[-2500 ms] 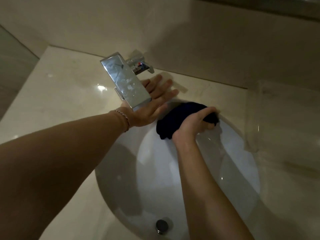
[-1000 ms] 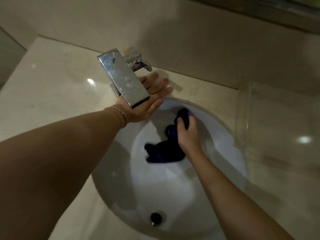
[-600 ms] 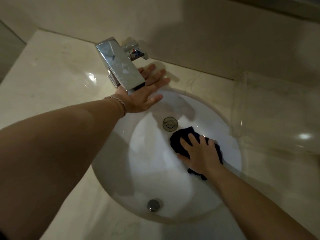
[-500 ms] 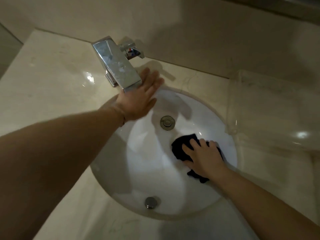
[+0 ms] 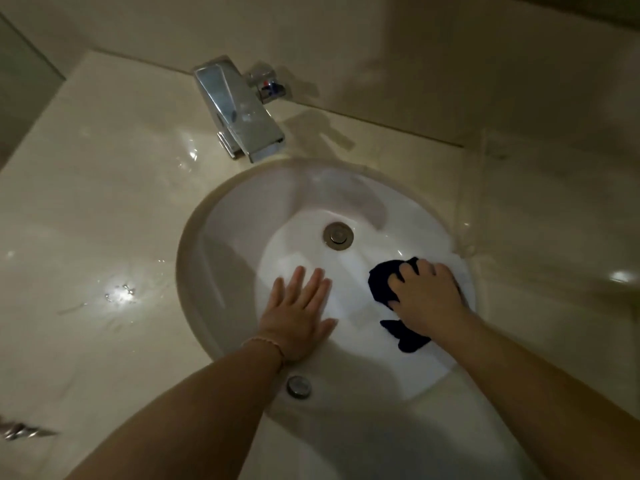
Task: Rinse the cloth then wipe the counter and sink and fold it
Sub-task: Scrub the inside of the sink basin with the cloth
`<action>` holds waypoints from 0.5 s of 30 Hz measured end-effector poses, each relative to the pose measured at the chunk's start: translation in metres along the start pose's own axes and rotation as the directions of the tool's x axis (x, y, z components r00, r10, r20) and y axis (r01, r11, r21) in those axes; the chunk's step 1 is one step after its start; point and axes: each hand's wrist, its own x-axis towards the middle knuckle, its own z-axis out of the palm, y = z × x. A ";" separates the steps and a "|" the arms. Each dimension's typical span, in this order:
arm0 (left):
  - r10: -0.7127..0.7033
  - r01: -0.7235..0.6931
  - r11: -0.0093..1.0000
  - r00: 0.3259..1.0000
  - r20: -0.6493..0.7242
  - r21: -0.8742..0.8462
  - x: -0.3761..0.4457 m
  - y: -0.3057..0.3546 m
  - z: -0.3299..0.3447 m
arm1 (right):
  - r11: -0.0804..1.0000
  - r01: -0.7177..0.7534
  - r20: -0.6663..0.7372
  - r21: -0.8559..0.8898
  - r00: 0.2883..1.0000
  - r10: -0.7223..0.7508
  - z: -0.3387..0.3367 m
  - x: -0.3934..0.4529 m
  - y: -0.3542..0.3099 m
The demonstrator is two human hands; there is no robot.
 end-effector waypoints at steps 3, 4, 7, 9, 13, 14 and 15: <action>-0.009 0.009 1.000 1.000 -0.006 0.001 0.002 -0.001 0.002 | 0.986 0.156 0.181 0.065 0.970 -0.165 -0.014 -0.032 -0.001; -0.012 0.012 1.000 1.000 -0.007 -0.001 0.002 -0.001 0.003 | 0.973 0.215 0.234 0.080 0.945 -0.228 -0.020 -0.042 -0.008; -0.007 0.007 1.000 1.000 -0.008 -0.001 0.003 -0.002 0.004 | 0.944 0.305 0.279 0.123 0.903 -0.328 -0.028 -0.057 -0.028; -0.005 0.005 1.000 1.000 -0.007 0.001 0.003 -0.002 0.003 | 0.936 0.312 0.243 0.166 0.907 -0.345 -0.025 -0.058 -0.032; -0.002 0.002 1.000 1.000 -0.003 -0.004 0.002 -0.002 0.001 | 0.929 0.321 0.151 0.182 0.925 -0.349 -0.016 -0.051 -0.020; -0.004 0.003 1.000 1.000 -0.006 -0.009 0.002 -0.001 0.001 | 0.935 0.317 0.127 0.161 0.933 -0.338 -0.013 -0.046 -0.016; -0.005 0.005 1.000 1.000 -0.007 -0.013 0.002 -0.001 0.001 | 0.942 0.309 0.095 0.133 0.942 -0.323 -0.011 -0.041 -0.012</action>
